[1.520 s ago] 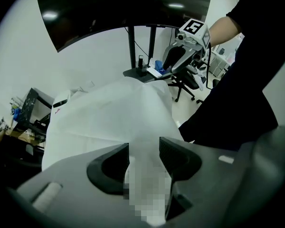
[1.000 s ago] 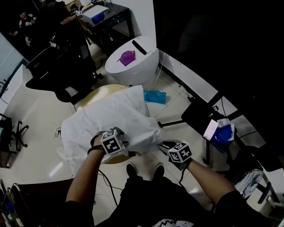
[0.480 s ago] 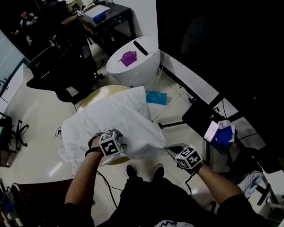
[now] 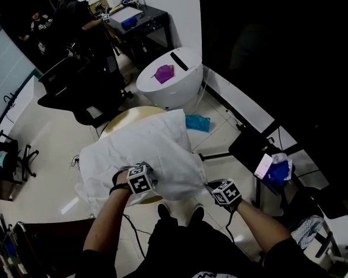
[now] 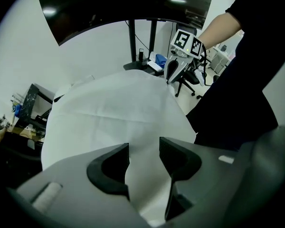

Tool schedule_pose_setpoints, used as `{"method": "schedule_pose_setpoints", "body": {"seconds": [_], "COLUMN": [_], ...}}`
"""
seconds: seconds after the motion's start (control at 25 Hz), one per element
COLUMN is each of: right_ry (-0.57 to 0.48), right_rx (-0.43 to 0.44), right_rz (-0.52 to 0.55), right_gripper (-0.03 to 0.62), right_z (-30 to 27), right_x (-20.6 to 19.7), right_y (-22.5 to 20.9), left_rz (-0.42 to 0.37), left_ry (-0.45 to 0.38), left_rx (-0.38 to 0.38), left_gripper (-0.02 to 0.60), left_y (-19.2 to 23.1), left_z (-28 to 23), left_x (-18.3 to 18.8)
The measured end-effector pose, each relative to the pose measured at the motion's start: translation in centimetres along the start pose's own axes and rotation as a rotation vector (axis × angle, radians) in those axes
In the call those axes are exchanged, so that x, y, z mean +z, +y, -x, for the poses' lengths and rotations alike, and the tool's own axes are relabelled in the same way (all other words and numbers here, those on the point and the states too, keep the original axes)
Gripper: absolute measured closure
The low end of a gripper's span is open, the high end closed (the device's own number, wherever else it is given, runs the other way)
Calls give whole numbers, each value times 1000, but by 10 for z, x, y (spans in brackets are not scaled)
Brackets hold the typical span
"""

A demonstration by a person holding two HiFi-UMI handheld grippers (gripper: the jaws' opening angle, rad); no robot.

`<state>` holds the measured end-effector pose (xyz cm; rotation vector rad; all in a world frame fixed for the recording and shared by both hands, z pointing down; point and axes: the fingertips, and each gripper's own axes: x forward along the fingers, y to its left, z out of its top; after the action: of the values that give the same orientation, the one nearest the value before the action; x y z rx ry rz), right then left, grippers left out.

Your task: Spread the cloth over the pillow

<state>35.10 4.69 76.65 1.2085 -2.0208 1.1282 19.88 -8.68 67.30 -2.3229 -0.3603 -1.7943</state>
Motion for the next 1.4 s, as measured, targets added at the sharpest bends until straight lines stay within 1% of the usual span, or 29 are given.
{"method": "schedule_pose_setpoints", "body": {"seconds": [0.12, 0.32, 0.44, 0.56, 0.68, 0.76, 0.88, 0.96, 1.04, 1.12, 1.4], "right_ry": [-10, -21, -73, -149, -251, -310, -349, -341, -323, -303, -243], "right_rx": [-12, -67, -115, -162, -207, -214, -202, -191, -181, -158, -30], "right_rz": [4, -2, -27, -16, -17, -36, -57, -57, -34, -16, -57], "right_gripper": [565, 482, 479, 479, 479, 479, 479, 479, 479, 479, 479], "right_z": [1, 13, 34, 66, 96, 105, 104, 94, 78, 59, 0], "right_x": [5, 11, 26, 53, 98, 130, 165, 182, 199, 213, 247], "right_y": [-3, -17, -23, -19, -23, -29, -40, -49, -56, -63, -88], "left_rz": [3, -23, -51, -63, -98, -125, -150, -162, -157, -132, -12], "left_ry": [-10, -42, -69, -100, -126, -144, -179, -208, -232, -247, -263], "left_rx": [9, -2, -5, -10, -4, 2, 17, 26, 41, 63, 103], "left_gripper": [390, 390, 390, 390, 390, 390, 391, 390, 390, 390, 390], "left_y": [3, 3, 4, 3, 1, -1, -4, -7, -4, 4, 24], "left_z": [1, 1, 3, 6, 12, 18, 31, 38, 41, 39, 23], "left_x": [-2, -3, -4, -6, -4, 0, 16, 29, 39, 47, 60]}}
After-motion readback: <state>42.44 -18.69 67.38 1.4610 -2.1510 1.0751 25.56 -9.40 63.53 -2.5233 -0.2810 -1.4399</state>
